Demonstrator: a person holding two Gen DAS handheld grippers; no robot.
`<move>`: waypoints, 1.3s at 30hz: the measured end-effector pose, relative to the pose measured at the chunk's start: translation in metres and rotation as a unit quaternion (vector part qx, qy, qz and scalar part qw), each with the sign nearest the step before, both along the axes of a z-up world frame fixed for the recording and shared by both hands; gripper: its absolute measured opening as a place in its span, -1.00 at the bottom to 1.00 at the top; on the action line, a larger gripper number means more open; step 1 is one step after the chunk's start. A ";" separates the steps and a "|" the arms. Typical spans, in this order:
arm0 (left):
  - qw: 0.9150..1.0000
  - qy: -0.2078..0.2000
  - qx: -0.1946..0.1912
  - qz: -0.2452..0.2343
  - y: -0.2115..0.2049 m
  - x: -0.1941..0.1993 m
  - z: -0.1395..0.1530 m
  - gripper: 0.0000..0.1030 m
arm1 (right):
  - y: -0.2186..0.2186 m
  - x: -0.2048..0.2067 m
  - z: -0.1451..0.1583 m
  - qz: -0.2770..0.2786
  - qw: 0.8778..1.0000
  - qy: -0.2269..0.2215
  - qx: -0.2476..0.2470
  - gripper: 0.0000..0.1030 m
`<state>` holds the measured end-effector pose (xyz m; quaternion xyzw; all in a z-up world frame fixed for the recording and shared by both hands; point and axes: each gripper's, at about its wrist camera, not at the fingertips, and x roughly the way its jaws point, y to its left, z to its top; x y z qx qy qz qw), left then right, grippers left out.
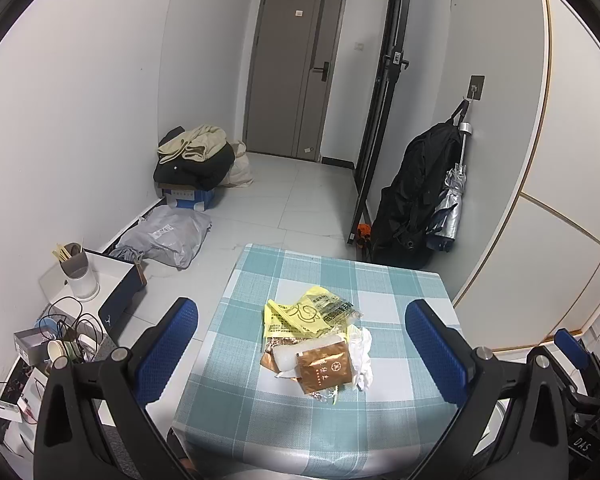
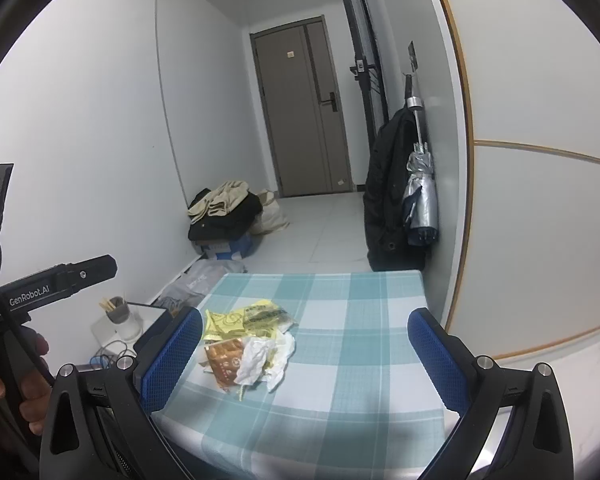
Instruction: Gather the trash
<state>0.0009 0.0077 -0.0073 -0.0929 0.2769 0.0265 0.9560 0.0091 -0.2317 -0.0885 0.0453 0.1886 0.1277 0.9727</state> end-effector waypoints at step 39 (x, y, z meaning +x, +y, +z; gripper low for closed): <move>0.998 0.049 -0.033 -0.010 0.025 0.032 -0.030 0.98 | 0.006 0.057 -0.003 0.035 0.997 0.070 0.015 1.00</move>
